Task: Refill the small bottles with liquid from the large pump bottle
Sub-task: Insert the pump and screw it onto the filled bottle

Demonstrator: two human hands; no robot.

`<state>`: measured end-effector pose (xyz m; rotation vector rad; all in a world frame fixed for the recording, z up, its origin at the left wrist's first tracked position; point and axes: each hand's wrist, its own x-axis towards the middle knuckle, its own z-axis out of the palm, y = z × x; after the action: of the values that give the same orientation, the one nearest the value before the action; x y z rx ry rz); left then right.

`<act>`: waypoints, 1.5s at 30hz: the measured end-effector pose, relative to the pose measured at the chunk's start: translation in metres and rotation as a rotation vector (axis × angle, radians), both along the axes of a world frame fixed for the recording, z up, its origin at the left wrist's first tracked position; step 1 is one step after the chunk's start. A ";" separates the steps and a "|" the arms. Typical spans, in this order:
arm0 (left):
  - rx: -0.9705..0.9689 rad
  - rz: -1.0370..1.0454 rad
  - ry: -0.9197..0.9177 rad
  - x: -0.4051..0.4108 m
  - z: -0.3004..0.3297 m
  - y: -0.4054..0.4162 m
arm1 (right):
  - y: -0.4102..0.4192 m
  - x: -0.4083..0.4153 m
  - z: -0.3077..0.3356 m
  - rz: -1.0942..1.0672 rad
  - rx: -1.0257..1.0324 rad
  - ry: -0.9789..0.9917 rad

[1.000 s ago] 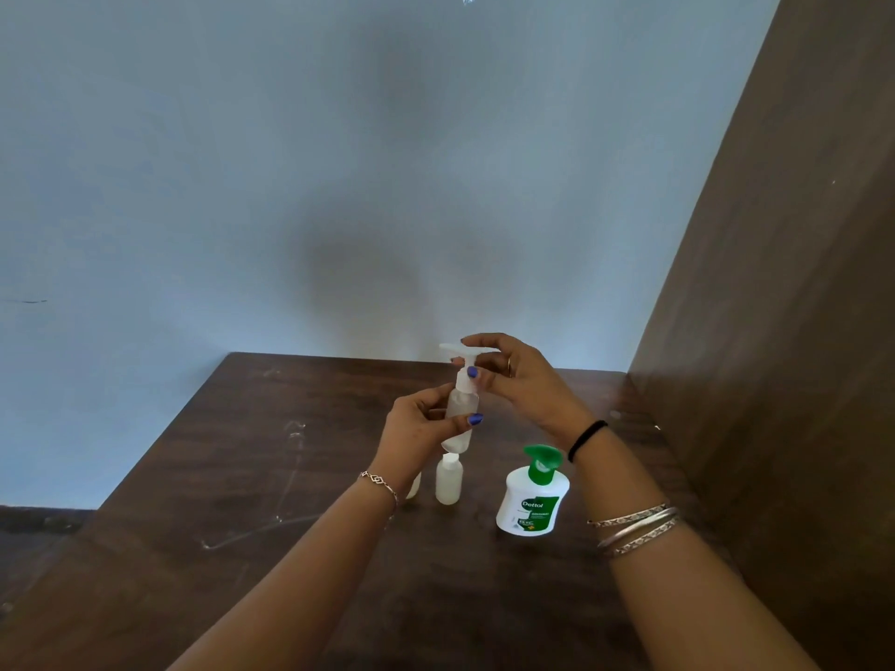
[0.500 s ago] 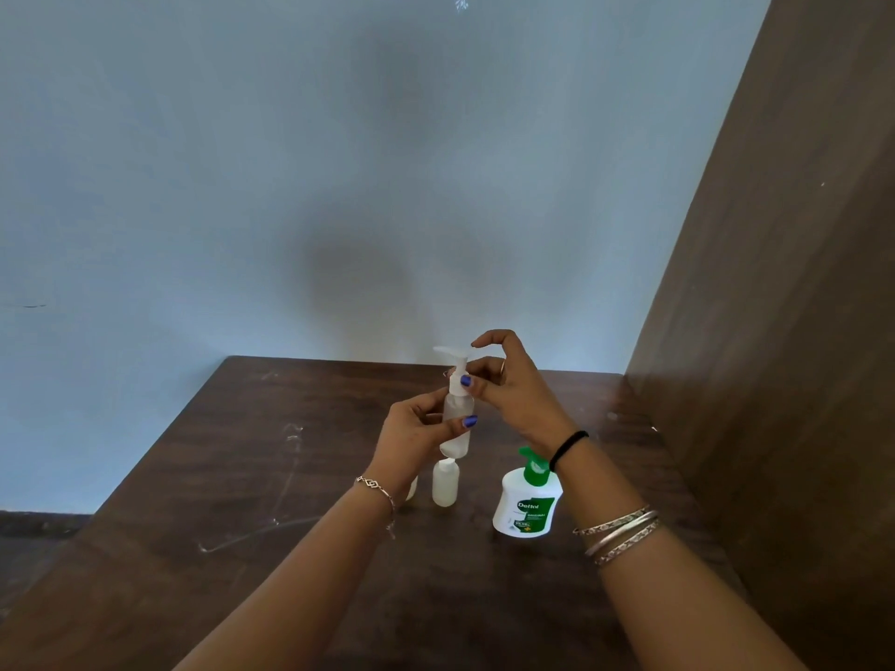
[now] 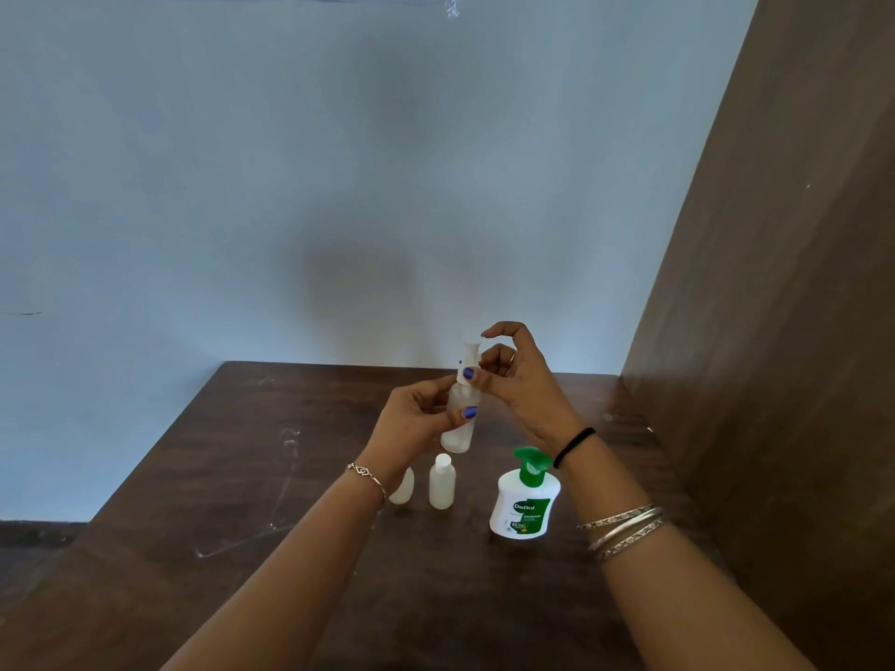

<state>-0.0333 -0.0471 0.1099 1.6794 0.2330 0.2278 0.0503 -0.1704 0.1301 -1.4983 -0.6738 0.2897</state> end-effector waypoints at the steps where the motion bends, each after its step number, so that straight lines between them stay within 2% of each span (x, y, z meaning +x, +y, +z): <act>1: -0.003 0.022 -0.011 0.000 0.001 -0.002 | 0.002 -0.002 0.001 -0.042 0.004 -0.014; 4: -0.017 0.075 -0.025 0.000 0.003 -0.007 | 0.007 -0.005 0.005 -0.093 -0.030 -0.051; 8: 0.014 0.066 -0.033 -0.001 0.006 -0.005 | 0.002 -0.004 0.015 0.074 -0.032 -0.001; 11: 0.016 0.045 -0.043 -0.002 0.009 -0.004 | -0.002 -0.005 0.020 0.116 -0.073 -0.067; 23: 0.112 0.175 -0.134 0.001 -0.001 -0.015 | 0.007 -0.012 0.009 -0.143 -0.077 -0.135; 27: 0.036 0.092 -0.106 -0.004 0.006 -0.014 | -0.001 -0.012 0.017 -0.014 -0.070 -0.085; 31: -0.059 -0.067 -0.065 -0.009 0.013 -0.009 | -0.010 -0.009 0.025 0.206 0.072 0.048; 36: -0.099 -0.134 -0.078 -0.011 0.016 -0.006 | -0.014 -0.010 0.025 0.291 0.163 0.122; 42: 0.010 -0.020 -0.092 -0.008 0.008 -0.010 | -0.012 -0.010 0.018 0.183 0.037 -0.023; 45: 0.006 0.003 -0.137 -0.007 0.005 -0.013 | -0.010 -0.012 0.013 0.095 0.052 -0.054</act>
<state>-0.0408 -0.0603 0.1150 1.6624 0.1330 0.3448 0.0384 -0.1809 0.1429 -1.4315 -0.7913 0.3025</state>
